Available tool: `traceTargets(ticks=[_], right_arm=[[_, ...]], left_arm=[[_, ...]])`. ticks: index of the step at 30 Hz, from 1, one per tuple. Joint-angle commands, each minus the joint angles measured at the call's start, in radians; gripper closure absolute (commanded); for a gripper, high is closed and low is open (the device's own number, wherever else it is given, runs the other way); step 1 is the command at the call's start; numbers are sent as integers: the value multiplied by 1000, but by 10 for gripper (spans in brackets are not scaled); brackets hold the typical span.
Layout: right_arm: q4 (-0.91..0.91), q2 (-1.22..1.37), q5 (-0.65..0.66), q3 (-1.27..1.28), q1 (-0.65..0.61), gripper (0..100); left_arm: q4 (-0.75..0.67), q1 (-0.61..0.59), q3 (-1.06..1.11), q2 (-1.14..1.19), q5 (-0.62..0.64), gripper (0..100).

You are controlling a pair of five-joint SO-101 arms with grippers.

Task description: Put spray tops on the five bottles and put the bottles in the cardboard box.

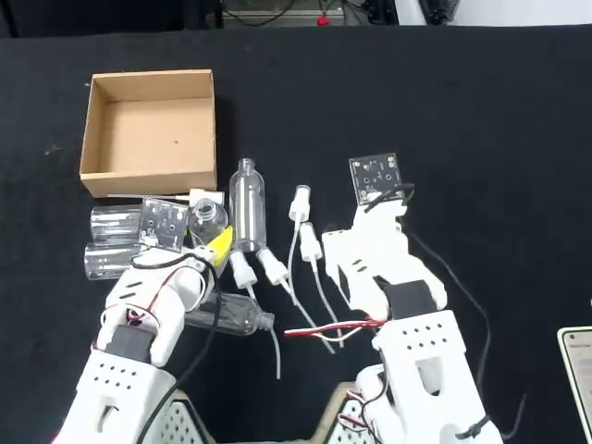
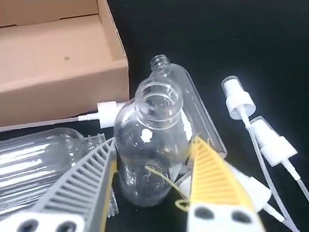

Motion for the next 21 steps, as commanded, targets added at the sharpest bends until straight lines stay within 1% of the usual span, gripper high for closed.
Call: traceTargets(ticks=[1, 5, 7, 9, 14, 18, 21], right_arm=[[-25, 8, 2, -7, -15, 861], [-25, 10, 2, -7, -15, 861], [-25, 10, 2, -7, -15, 861], [-25, 10, -2, -7, -15, 861], [-26, 10, -5, -13, -15, 861], [-38, 12, 2, -31, -15, 861], [-35, 41, 2, -74, -15, 861]], left_arm=[[164, 12, -229, -6, 3, 827], [486, -27, -512, -6, -6, 827], [605, -65, -621, -6, -41, 827], [694, -108, -690, -6, -84, 827], [855, -222, -719, -6, -198, 827], [930, -311, -730, -6, -199, 827], [941, -335, -720, -6, -198, 827]])
